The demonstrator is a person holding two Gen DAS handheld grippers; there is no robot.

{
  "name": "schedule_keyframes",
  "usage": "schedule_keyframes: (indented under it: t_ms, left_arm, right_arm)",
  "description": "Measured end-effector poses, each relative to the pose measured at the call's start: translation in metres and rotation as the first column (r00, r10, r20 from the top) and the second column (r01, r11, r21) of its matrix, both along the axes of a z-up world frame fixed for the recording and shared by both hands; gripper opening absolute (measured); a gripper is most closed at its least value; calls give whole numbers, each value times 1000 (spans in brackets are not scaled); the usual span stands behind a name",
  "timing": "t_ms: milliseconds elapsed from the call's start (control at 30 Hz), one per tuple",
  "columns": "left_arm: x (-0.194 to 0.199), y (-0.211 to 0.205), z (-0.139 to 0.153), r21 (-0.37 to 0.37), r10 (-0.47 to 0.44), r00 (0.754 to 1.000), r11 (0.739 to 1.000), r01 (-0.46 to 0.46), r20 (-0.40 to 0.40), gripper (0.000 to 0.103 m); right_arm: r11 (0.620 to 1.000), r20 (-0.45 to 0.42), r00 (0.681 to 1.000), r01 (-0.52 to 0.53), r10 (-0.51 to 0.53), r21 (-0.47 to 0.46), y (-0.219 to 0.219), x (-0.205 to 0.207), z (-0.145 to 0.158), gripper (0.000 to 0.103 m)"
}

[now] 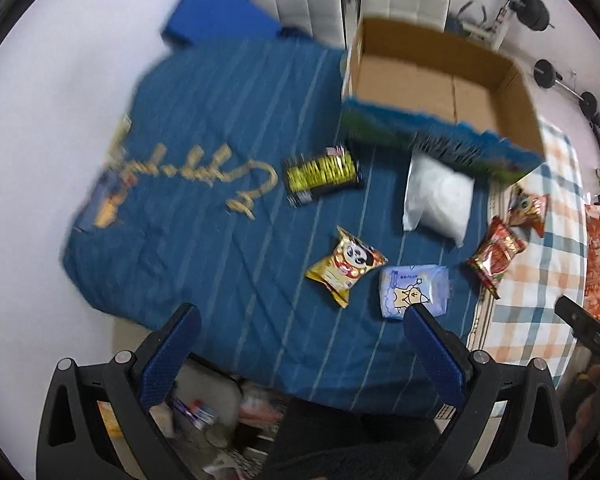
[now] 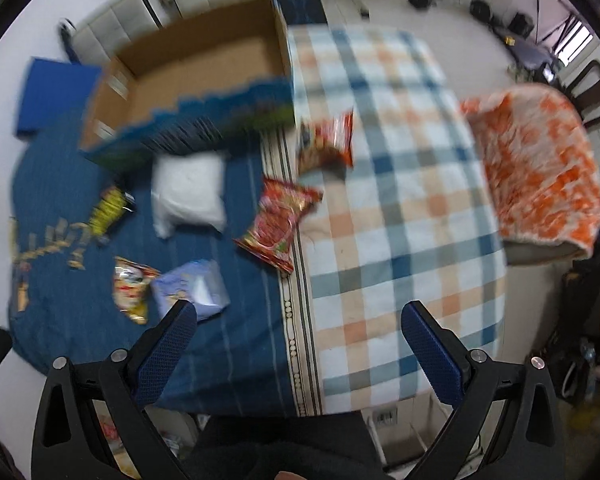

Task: Organize soft objects
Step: 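Grasp the white tissue pack with the left tool while the right tool grasps the red snack bag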

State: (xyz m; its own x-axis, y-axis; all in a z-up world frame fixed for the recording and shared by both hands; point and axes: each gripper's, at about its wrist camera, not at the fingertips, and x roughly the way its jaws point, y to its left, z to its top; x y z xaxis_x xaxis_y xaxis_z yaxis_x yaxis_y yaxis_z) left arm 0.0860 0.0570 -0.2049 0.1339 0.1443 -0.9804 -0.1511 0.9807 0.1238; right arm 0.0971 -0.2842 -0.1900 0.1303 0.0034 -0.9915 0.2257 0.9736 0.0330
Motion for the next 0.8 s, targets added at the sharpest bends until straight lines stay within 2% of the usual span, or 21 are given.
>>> schedule_keyframes:
  t_ms: [167, 267, 367, 567, 733, 800]
  left_arm:
    - [39, -6, -64, -79, 12, 996, 997, -19, -86, 103]
    - [72, -25, -96, -125, -13, 993, 992, -2, -116, 103]
    - [102, -44, -119, -165, -42, 990, 986, 19, -137, 103]
    - [143, -86, -145, -224, -143, 974, 969, 102, -176, 103]
    - [162, -115, -164, -210, -202, 951, 966, 153, -233, 103]
    - [168, -124, -171, -205, -215, 945, 965, 166, -248, 103]
  right_arm:
    - [997, -105, 991, 78, -77, 0, -17, 36, -92, 103]
    - [990, -154, 980, 133, -126, 37, -26, 57, -132, 101]
    - [986, -172, 974, 158, -148, 50, -27, 76, -160, 97]
    - [978, -224, 963, 180, -153, 105, -14, 98, -205, 75]
    - [979, -279, 952, 166, -127, 121, -10, 101, -229, 49]
    - [987, -301, 950, 122, -86, 103, -13, 100, -233, 49]
